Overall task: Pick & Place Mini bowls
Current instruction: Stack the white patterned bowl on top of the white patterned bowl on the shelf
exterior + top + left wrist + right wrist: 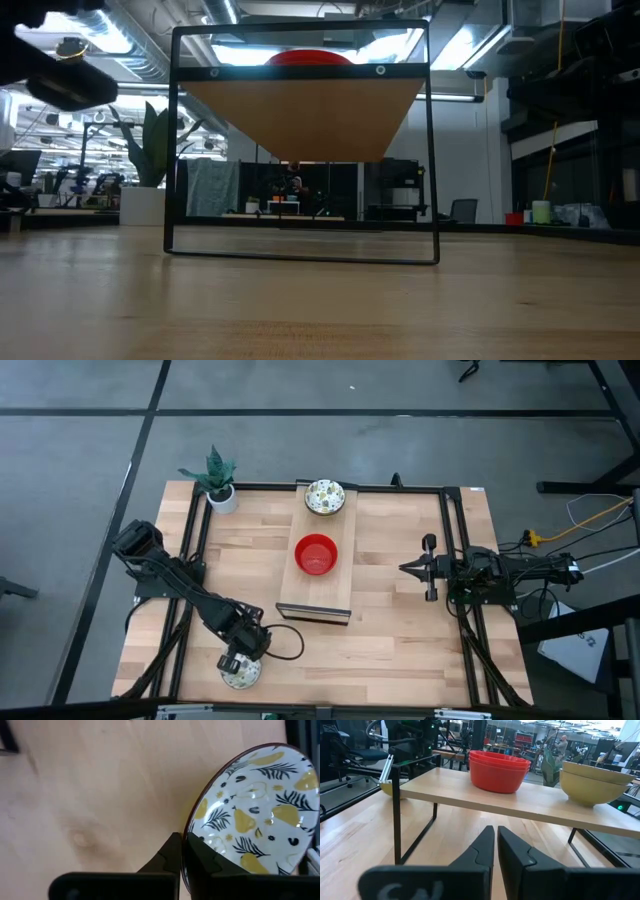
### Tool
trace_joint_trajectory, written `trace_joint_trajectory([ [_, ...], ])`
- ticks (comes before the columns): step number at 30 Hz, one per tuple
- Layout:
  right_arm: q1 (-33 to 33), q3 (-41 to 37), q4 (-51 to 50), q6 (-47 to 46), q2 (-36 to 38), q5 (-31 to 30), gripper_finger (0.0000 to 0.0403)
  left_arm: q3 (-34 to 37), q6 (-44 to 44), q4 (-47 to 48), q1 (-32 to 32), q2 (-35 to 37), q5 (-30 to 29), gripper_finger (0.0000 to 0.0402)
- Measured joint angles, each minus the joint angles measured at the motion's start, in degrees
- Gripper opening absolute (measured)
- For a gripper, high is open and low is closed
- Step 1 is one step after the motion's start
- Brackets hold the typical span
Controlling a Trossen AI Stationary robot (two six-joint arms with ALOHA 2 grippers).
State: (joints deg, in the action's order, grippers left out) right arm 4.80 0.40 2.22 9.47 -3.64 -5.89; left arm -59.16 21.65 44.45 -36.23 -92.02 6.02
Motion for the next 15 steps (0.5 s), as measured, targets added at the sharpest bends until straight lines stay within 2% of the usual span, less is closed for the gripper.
trace_joint_trajectory([
  [4,0.01,-0.01,0.0,0.0,0.02,-0.01,0.0026,0.14,-0.13,0.31,0.09,1.87,-2.08,0.0003],
  [15,0.01,0.0,0.0,0.0,0.01,0.0,0.0026,0.16,0.61,-0.88,0.09,10.37,-1.79,0.0003],
])
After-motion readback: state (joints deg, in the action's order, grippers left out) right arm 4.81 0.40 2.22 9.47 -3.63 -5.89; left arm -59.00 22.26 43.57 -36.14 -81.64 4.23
